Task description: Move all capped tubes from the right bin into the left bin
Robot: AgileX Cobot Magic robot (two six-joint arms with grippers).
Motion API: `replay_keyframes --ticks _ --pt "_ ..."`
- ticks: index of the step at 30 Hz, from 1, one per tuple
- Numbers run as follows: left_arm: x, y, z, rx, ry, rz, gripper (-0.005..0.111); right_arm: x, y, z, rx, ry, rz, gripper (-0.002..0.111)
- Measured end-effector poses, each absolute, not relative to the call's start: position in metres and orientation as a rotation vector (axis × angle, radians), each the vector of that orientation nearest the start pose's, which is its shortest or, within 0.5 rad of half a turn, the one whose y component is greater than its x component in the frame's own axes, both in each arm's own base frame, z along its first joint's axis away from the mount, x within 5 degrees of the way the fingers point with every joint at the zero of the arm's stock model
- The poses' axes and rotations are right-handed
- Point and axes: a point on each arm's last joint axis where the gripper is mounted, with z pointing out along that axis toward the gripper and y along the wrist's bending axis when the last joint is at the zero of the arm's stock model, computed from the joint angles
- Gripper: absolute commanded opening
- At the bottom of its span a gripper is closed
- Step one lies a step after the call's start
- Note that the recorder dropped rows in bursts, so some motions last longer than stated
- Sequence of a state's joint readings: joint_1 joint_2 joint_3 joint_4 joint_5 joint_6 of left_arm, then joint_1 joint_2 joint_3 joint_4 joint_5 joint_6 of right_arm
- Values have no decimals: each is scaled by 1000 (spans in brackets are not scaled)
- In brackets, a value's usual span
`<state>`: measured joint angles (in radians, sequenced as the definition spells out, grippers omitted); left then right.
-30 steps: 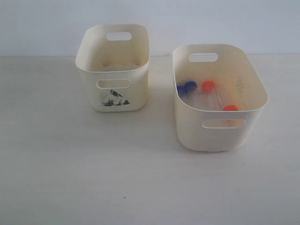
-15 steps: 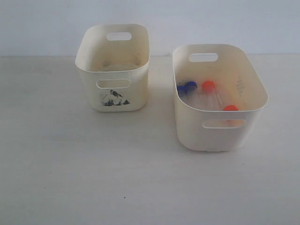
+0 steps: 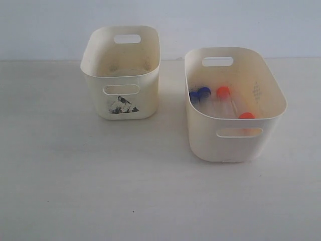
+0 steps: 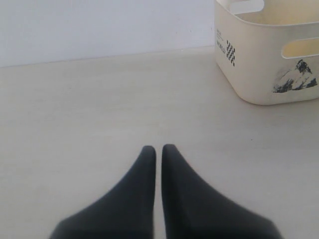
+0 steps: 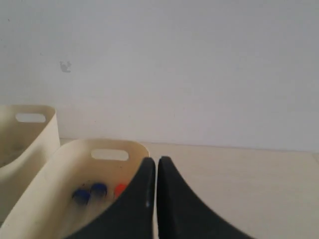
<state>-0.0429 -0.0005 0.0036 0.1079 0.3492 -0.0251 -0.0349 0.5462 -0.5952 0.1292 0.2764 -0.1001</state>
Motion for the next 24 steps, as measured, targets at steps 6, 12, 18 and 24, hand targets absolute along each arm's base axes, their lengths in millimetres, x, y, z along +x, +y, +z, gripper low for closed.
replay_keyframes --ticks 6,12,18,24 --pt "53 1 181 84 1832 57 4 152 -4 344 38 1722 10 1" --pt "53 1 181 84 1832 57 4 180 -6 338 124 1692 58 1" --pt "53 1 181 84 1832 57 4 203 -8 329 202 1680 107 1" --pt "53 1 181 84 1832 57 4 221 -9 312 160 1749 59 1"
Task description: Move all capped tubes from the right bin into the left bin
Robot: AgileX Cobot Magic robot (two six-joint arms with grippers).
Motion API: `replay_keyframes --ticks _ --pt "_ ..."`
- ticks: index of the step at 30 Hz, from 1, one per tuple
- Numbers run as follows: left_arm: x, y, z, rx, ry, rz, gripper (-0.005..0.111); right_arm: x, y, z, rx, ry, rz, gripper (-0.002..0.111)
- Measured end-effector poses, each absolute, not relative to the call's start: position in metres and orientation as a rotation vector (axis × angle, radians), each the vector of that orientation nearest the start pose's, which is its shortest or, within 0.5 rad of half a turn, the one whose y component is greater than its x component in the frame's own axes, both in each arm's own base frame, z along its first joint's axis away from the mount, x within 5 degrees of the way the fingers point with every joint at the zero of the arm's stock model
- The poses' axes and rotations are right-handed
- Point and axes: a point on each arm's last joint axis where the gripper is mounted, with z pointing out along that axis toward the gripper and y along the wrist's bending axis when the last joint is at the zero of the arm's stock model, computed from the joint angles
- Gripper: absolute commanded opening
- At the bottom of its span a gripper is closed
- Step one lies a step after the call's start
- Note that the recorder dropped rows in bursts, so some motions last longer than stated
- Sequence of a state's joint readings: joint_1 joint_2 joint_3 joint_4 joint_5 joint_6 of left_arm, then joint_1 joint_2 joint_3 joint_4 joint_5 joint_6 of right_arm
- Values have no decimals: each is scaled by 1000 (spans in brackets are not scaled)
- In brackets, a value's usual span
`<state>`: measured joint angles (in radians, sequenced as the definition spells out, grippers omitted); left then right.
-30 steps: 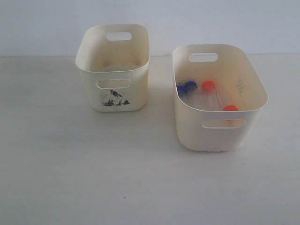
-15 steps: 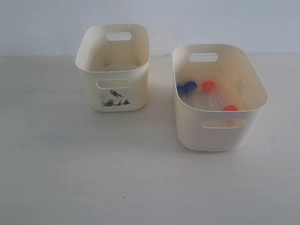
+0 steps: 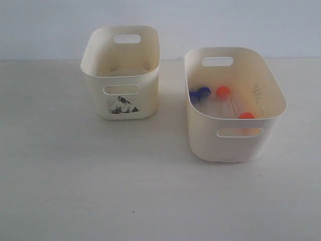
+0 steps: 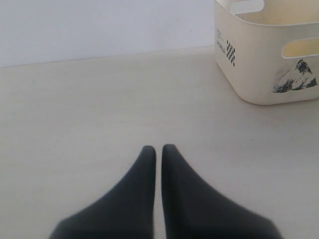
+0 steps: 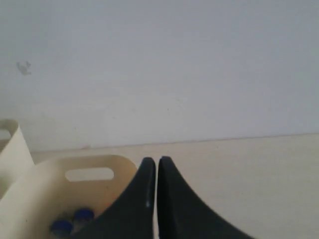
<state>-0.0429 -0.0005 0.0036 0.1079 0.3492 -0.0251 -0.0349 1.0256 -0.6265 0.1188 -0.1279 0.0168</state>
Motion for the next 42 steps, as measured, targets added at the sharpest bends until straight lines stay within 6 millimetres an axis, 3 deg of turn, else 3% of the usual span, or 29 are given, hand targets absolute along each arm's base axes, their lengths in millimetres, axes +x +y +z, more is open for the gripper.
replay_keyframes --ticks 6,12,17,23,32,37,42 --pt "53 1 181 84 1832 57 4 231 10 299 -115 1879 -22 1" --pt "53 1 181 84 1832 57 4 243 46 318 -310 1957 30 1" --pt "53 1 181 84 1832 57 4 263 66 336 -259 2085 130 1" --pt "53 1 181 84 1832 57 4 293 74 344 -135 2324 158 1" --pt "53 1 181 84 1832 57 4 337 85 320 -131 2685 68 1" --pt "53 1 181 84 1832 57 4 354 90 301 -123 2709 64 1" --pt "53 1 181 84 1832 57 4 367 98 294 -7 2648 187 1"
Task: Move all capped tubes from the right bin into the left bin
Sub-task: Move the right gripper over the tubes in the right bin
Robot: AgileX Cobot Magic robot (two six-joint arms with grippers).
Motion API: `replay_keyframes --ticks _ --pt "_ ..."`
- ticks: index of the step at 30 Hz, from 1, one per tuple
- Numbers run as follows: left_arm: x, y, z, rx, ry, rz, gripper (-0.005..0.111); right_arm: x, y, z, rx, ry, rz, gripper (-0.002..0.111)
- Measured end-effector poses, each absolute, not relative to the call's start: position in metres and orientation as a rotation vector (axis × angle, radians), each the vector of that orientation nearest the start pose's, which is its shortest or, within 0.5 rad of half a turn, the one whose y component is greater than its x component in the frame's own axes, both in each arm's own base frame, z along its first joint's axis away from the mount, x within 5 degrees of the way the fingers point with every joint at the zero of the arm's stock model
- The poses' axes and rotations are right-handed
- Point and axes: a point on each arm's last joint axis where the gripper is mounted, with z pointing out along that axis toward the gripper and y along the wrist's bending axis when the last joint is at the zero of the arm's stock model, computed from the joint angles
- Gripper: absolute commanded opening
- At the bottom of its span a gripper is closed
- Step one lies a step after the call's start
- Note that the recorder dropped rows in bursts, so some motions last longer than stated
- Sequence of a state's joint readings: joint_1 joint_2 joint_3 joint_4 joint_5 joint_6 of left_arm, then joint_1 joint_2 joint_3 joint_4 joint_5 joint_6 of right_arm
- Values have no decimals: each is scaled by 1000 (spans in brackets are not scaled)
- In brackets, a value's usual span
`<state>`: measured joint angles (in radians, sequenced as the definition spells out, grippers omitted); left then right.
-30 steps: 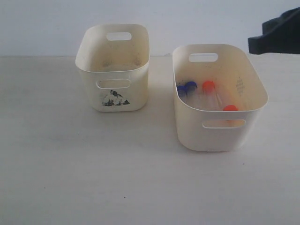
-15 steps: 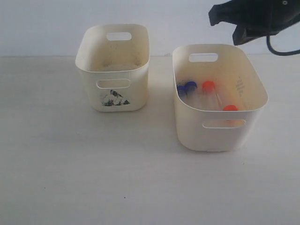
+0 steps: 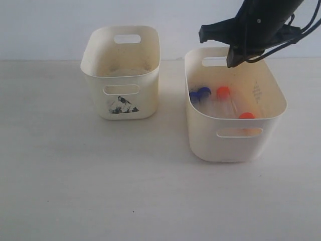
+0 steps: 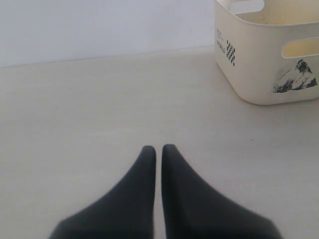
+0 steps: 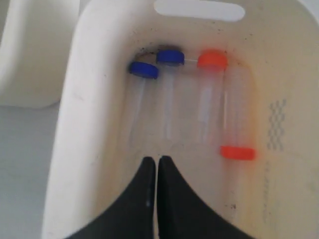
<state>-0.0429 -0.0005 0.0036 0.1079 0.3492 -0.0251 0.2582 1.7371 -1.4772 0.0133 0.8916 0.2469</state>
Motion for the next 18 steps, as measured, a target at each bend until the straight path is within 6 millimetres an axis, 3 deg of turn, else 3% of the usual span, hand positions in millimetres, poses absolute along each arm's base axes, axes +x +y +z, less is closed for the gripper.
replay_keyframes --ticks 6,12,18 --pt "53 1 181 84 1832 57 4 376 105 281 130 2653 287 1" --pt "53 1 181 84 1832 57 4 387 95 251 288 2759 296 1" --pt "53 1 181 84 1832 57 4 396 90 225 320 2816 284 1"
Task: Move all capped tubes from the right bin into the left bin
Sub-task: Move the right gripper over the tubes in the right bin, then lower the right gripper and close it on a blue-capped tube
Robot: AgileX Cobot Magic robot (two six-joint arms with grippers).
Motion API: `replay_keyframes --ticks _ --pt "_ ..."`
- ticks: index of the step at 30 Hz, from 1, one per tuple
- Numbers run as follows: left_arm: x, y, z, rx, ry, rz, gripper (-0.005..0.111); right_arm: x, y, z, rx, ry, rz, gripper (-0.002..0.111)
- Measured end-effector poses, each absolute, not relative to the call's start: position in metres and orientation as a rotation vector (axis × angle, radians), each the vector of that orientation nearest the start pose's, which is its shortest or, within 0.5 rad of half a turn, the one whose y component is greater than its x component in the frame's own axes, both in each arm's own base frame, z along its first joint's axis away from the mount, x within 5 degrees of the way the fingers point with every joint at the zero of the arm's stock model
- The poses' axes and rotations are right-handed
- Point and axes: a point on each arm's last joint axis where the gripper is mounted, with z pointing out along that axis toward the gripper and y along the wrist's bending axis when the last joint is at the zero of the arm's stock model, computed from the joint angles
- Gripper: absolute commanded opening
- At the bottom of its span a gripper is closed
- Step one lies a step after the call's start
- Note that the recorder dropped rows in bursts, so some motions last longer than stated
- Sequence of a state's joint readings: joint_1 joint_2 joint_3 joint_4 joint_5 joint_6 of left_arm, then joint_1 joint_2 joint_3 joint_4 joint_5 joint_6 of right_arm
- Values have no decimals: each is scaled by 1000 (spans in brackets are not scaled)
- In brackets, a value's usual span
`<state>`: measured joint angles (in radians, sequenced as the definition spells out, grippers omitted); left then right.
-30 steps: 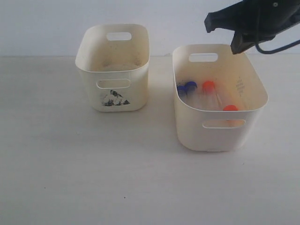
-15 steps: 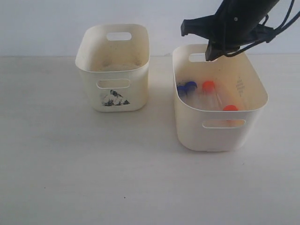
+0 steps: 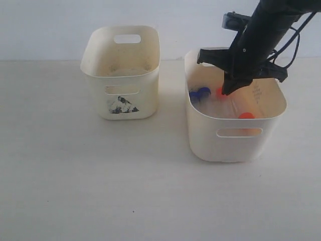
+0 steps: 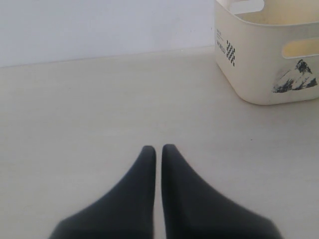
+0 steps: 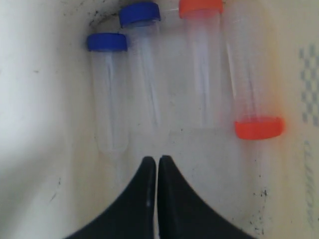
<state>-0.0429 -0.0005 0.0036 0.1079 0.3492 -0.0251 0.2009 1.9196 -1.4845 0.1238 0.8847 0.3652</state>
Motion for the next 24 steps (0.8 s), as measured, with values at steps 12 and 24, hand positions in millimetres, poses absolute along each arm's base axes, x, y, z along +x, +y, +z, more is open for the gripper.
replay_keyframes --ticks 12,24 --pt "53 1 181 84 1832 57 4 439 100 227 150 2974 237 1" --pt "53 1 181 84 1832 57 4 455 97 209 47 2992 116 1"
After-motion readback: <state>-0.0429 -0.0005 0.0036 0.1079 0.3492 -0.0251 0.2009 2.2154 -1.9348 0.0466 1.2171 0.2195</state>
